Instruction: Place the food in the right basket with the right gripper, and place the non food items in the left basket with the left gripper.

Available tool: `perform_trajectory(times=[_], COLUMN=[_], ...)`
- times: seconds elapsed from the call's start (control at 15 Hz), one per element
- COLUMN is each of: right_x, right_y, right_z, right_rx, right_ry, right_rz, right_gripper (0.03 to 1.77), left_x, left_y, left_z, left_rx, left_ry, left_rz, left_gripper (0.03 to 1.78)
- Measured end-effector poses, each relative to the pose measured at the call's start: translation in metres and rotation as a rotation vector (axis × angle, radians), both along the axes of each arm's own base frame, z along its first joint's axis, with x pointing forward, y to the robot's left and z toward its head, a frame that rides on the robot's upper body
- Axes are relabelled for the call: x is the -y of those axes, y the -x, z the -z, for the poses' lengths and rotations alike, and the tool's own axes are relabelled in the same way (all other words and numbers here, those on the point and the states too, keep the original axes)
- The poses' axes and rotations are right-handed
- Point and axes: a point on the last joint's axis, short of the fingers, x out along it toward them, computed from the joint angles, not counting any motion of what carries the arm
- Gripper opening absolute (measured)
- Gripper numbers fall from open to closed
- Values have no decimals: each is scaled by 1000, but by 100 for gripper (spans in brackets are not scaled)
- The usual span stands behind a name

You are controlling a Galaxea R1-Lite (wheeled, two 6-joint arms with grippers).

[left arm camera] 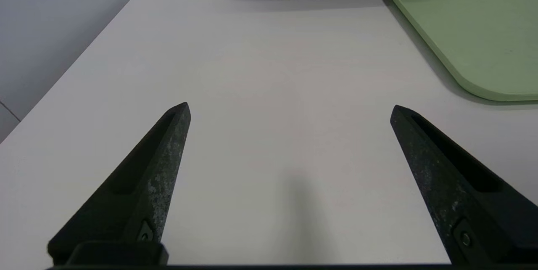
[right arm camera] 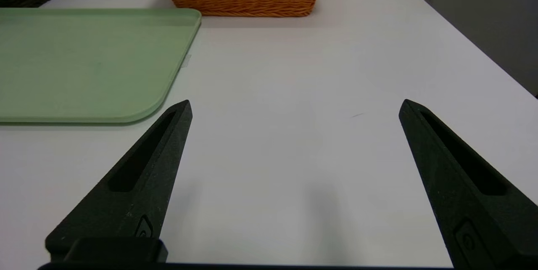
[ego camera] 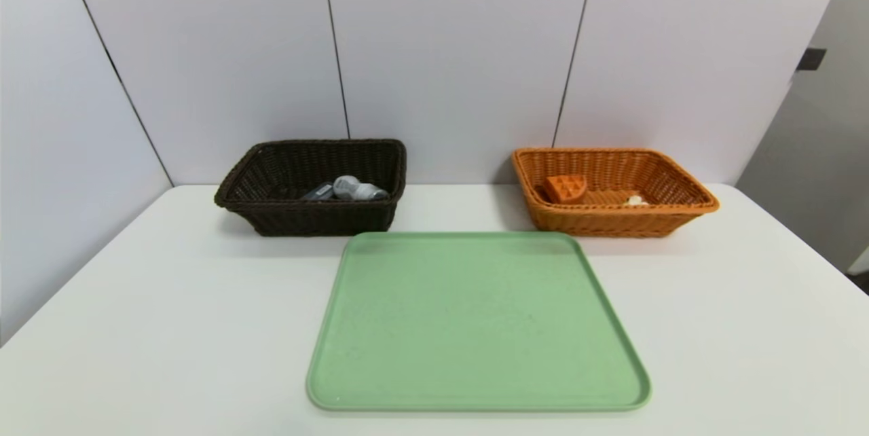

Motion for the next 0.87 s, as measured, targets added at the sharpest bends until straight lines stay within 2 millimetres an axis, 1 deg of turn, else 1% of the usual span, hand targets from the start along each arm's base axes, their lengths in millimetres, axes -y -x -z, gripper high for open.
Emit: perform_trajectory(times=[0.47, 0.87], right_x=[0, 0], right_y=[0, 0], right_z=[0, 0], right_rx=[11, 12], right_ry=[-24, -29], right_rz=[0, 2], right_gripper=[170, 170], left_x=[0, 0], left_y=[0, 0], left_z=[0, 0], left_rx=[2, 3], left_ry=[71, 71], left_rz=[-18, -18], left_gripper=[169, 169])
